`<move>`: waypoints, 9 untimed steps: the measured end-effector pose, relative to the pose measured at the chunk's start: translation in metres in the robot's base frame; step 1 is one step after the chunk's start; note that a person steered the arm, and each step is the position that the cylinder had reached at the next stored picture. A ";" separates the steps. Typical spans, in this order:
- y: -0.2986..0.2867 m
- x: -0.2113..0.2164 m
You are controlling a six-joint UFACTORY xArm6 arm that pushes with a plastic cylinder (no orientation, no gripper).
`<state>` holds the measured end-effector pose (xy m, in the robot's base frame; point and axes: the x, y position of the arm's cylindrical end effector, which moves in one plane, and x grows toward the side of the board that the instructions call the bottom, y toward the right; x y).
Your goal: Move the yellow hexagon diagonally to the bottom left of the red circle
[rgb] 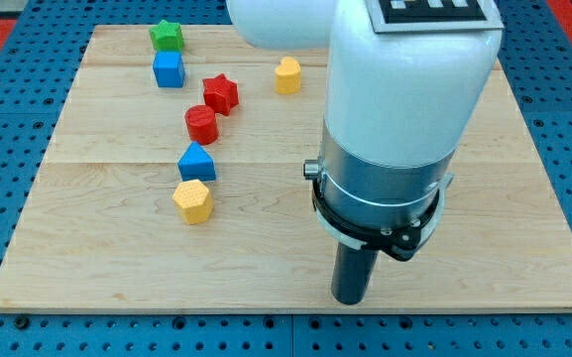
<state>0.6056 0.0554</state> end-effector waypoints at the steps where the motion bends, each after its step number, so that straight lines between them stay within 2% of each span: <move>1: -0.009 0.005; 3: -0.039 0.013; 5: -0.166 -0.007; 7: -0.181 -0.006; 8: -0.181 0.008; 9: -0.187 -0.012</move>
<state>0.5934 -0.1320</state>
